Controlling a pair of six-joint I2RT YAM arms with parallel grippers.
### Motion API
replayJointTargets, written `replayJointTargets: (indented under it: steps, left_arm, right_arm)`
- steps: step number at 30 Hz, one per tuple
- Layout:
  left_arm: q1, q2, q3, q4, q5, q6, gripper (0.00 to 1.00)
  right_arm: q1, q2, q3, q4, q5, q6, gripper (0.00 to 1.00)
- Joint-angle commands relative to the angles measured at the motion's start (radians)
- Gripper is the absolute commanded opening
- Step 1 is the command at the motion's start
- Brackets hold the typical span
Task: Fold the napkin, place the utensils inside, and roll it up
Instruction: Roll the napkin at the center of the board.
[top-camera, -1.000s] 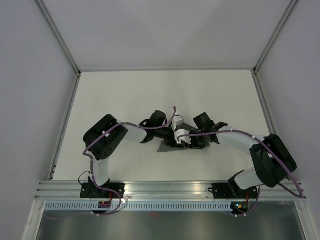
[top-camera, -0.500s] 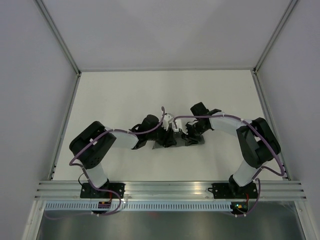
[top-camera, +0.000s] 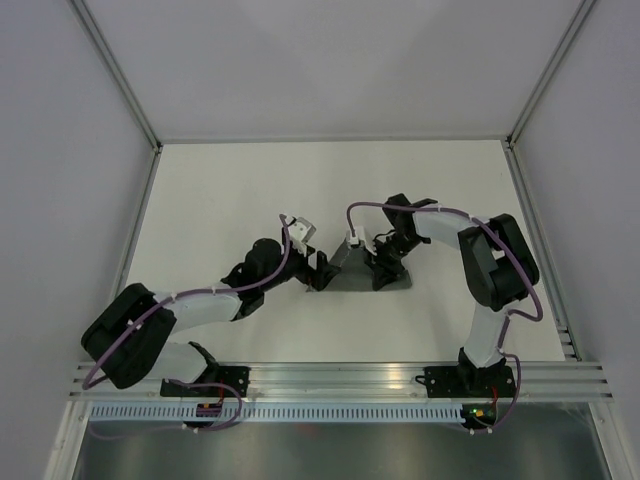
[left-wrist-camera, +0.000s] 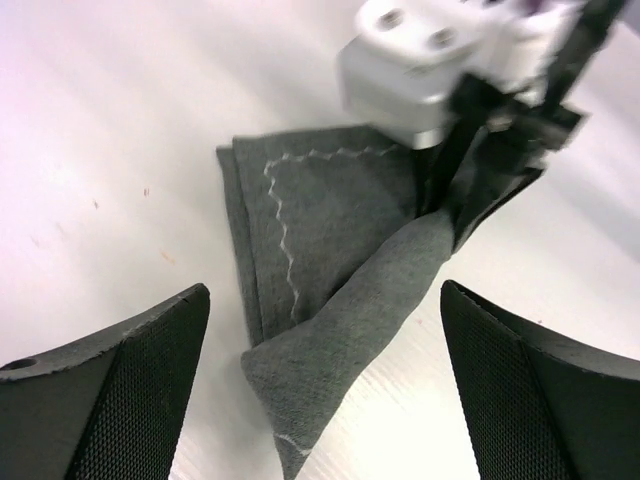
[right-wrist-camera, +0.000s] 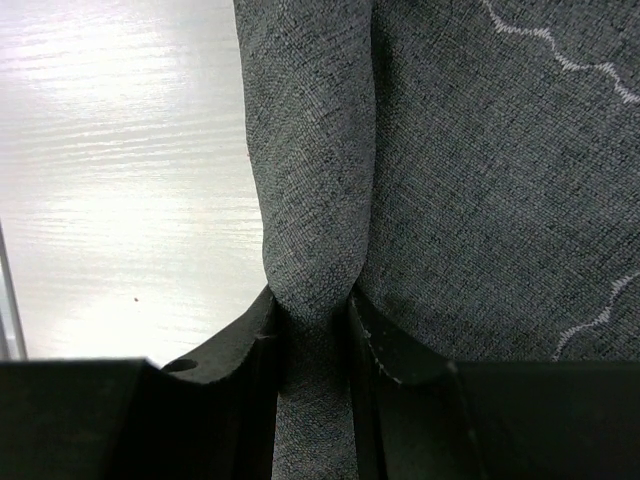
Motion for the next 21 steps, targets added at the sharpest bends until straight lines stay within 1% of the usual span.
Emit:
replayJointTargets:
  steps: [1, 2, 3, 4, 5, 6, 7, 9, 11, 12, 13, 16, 21]
  left_arm:
    - [-0.034, -0.084, 0.023, -0.016, -0.009, 0.103, 1.0]
    - [-0.06, -0.081, 0.058, -0.052, -0.041, 0.139, 1.0]
    - [-0.09, -0.075, 0.075, -0.084, -0.126, 0.174, 1.0]
    - [-0.145, -0.055, 0.094, -0.109, -0.156, 0.244, 1.0]
    - [-0.173, -0.044, 0.097, -0.106, -0.172, 0.269, 1.0]
    - [-0.198, -0.029, 0.1, -0.1, -0.251, 0.297, 1.0]
    - [-0.242, -0.012, 0.111, -0.083, -0.279, 0.347, 1.0]
    - [-0.278, 0.038, 0.118, -0.062, -0.336, 0.422, 1.0]
    - [-0.311, 0.077, 0.118, -0.019, -0.339, 0.482, 1.0]
    - [-0.322, 0.089, 0.114, -0.004, -0.328, 0.546, 1.0]
    - [-0.336, 0.103, 0.118, 0.004, -0.325, 0.574, 1.0]
    - [-0.354, 0.155, 0.129, 0.003, -0.288, 0.639, 0.98]
    - [-0.393, 0.268, 0.155, 0.03, -0.32, 0.742, 0.95]
  right_arm:
    - [-0.021, 0.136, -0.003, -0.142, 0.135, -0.033, 0.04]
    - [-0.022, 0.148, 0.008, -0.15, 0.132, -0.033, 0.04]
    - [-0.028, 0.162, 0.019, -0.154, 0.132, -0.028, 0.04]
    - [-0.03, 0.185, 0.042, -0.167, 0.128, -0.024, 0.04]
    - [-0.031, 0.199, 0.057, -0.179, 0.125, -0.019, 0.04]
    - [-0.033, 0.211, 0.083, -0.197, 0.12, -0.015, 0.03]
    - [-0.036, 0.234, 0.094, -0.205, 0.114, -0.008, 0.03]
    - [-0.041, 0.265, 0.126, -0.225, 0.111, 0.01, 0.03]
    - [-0.042, 0.283, 0.146, -0.242, 0.106, 0.019, 0.03]
    - [-0.044, 0.297, 0.16, -0.259, 0.105, 0.022, 0.02]
    - [-0.042, 0.301, 0.168, -0.266, 0.103, 0.024, 0.03]
    - [-0.045, 0.321, 0.189, -0.292, 0.1, 0.028, 0.03]
    - [-0.047, 0.34, 0.214, -0.326, 0.103, 0.027, 0.02]
